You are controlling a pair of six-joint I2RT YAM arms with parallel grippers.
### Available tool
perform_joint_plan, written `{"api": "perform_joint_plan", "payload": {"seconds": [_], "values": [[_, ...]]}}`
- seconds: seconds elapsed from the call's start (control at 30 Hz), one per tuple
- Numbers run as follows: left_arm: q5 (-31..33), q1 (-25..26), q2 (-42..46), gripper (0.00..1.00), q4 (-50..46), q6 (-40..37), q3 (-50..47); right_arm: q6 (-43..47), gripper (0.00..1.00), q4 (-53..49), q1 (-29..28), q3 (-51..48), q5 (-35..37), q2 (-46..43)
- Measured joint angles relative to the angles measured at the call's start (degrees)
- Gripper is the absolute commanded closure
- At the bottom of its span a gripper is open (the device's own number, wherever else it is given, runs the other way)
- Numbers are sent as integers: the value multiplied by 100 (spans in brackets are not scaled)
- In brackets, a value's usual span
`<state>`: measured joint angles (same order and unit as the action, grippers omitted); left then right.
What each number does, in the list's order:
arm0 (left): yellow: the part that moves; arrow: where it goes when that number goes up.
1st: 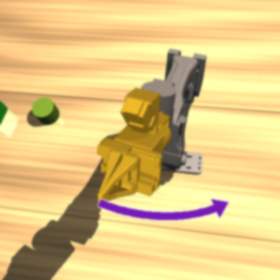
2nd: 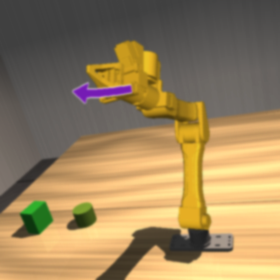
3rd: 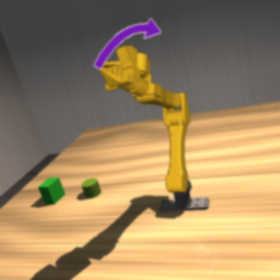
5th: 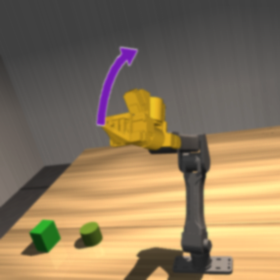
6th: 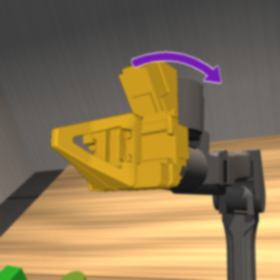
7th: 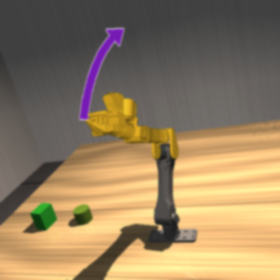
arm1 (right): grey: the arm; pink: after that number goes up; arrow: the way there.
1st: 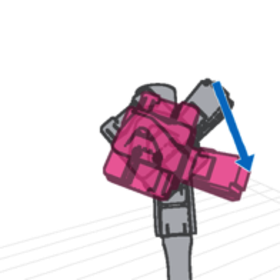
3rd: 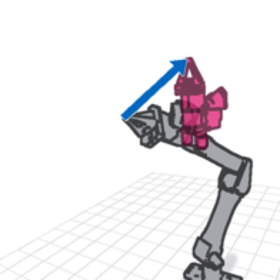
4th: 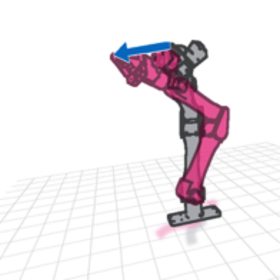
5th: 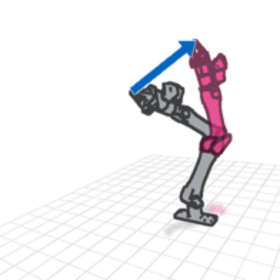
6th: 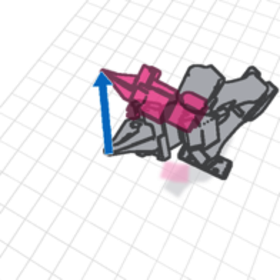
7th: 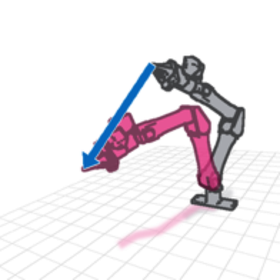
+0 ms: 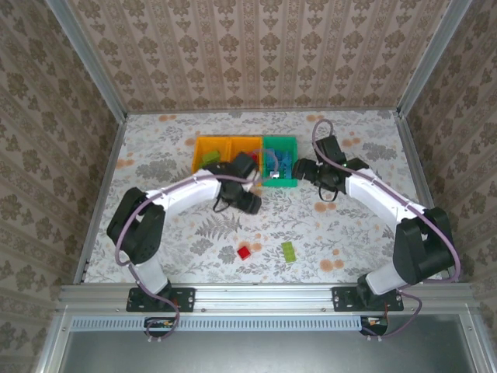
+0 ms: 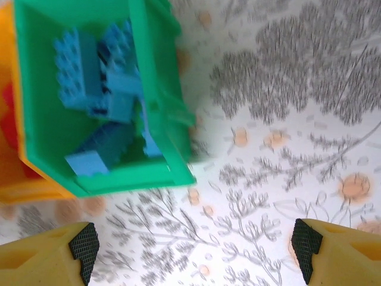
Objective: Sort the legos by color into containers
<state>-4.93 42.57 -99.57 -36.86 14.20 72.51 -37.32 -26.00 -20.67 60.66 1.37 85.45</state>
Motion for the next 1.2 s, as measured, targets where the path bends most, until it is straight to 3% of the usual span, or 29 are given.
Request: {"api": "perform_joint_plan", "payload": {"seconds": [0.17, 0.33, 0.53, 0.7, 0.83, 0.93, 1.2], "values": [[-111, -743, -122, 41, 149, -42, 1165, -24, 13, -79, -916, -422, 304, 2], [-389, -1237, -811, 41, 367, -28, 2057, -52, 15, -109, -1812, -546, 560, 2], [-804, -1467, -1801, 40, 363, 120, 2651, 138, 19, -24, -2649, -570, 686, 90], [-1093, -1515, -2092, 37, 402, 330, 2859, 407, 20, 52, -3296, -496, 702, 507], [-1228, -1552, -2092, 26, 435, 474, 2896, 586, 20, 33, -3679, -127, 664, 1130], [-1303, -1567, -2092, 0, 444, 566, 2894, 704, 20, 4, -3862, 203, 588, 1521], [-1480, -1567, -1893, 0, 658, 769, 2763, 828, 21, 2, -4133, 531, 374, 1845]]}}
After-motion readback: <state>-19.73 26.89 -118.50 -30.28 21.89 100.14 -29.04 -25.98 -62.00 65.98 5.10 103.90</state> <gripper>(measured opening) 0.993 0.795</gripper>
